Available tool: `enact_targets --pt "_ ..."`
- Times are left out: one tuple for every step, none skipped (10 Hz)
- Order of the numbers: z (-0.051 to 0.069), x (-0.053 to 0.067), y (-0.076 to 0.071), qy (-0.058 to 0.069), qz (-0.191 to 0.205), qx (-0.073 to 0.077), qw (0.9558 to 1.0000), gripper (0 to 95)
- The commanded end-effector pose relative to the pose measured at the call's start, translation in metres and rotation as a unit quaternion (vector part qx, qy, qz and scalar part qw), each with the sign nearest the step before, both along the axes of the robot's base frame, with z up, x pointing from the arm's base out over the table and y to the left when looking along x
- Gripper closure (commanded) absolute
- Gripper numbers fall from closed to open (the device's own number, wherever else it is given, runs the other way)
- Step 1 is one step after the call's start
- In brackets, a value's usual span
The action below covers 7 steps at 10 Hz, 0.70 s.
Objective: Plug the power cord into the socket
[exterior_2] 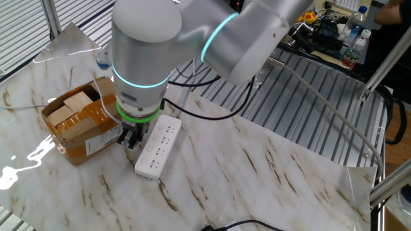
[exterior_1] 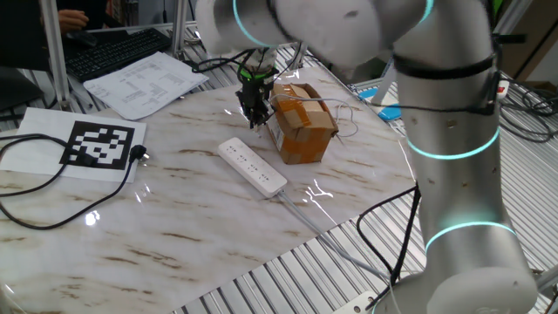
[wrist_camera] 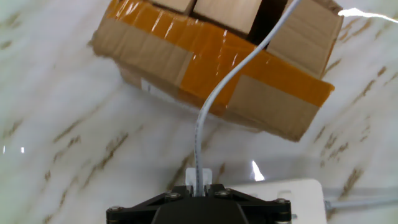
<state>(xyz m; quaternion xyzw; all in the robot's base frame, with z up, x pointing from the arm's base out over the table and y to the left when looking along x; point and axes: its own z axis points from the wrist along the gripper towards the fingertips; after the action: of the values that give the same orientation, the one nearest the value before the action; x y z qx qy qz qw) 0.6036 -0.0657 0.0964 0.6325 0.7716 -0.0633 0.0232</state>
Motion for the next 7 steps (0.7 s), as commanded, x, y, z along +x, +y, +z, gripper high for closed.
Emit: enact_targets --pt "0.003 -0.001 0.013 0.006 0.01 0.03 0.9995 95.0" --pt "0.004 -0.002 0.017 0.01 0.012 0.046 0.9988 95.0" --pt "0.004 -0.003 0.021 0.012 0.015 0.057 0.9982 95.0" --pt "0.003 -0.003 0.025 0.013 0.02 0.057 0.9981 95.0" --pt "0.0 -0.003 0.028 0.013 0.023 0.059 0.9979 95.0" --pt "-0.002 -0.003 0.031 0.015 0.025 0.068 0.9973 95.0" --pt "-0.002 -0.003 0.032 0.015 0.026 0.069 0.9971 95.0"
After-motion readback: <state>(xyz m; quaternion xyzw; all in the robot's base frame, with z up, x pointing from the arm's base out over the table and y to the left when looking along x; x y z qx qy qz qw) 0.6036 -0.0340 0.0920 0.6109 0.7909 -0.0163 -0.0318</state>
